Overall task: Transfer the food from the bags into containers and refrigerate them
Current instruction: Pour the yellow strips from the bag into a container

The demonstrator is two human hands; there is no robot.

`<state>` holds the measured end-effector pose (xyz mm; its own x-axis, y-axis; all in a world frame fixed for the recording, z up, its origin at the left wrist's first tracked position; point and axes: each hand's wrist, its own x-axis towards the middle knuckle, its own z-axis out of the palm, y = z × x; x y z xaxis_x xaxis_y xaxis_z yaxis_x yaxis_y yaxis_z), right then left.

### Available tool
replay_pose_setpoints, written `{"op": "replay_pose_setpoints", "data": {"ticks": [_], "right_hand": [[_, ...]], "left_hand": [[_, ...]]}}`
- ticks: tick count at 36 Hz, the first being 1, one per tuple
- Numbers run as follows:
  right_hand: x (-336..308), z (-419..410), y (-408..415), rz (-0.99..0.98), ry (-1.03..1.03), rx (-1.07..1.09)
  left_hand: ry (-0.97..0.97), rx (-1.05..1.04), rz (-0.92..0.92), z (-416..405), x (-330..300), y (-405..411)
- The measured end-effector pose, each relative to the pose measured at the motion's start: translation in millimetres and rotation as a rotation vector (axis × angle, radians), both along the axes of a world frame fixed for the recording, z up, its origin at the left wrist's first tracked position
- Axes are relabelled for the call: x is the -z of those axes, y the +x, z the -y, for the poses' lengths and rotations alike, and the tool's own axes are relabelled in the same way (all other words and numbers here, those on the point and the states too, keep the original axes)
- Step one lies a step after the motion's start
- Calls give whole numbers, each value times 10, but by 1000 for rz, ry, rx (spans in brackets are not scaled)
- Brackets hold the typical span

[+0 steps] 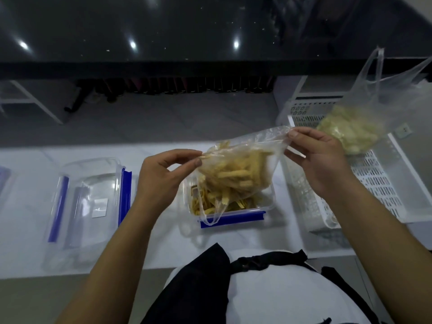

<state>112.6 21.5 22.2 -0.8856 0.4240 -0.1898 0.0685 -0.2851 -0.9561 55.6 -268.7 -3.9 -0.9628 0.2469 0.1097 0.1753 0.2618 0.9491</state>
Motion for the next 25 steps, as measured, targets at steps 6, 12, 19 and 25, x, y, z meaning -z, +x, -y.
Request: {"op": "replay_pose_setpoints", "data": {"ticks": [6, 12, 19, 25], "right_hand": [[-133, 9, -12, -56, 4, -14], [-278, -46, -14, -117, -64, -106], [-139, -31, -32, -47, -34, -155], [189, -8, 32, -1, 183, -292]], "left_hand": [[80, -6, 17, 6, -182, -83], [353, 6, -10, 11, -387, -97], [420, -20, -22, -86, -391, -98], [415, -32, 27, -171, -266, -90]]}}
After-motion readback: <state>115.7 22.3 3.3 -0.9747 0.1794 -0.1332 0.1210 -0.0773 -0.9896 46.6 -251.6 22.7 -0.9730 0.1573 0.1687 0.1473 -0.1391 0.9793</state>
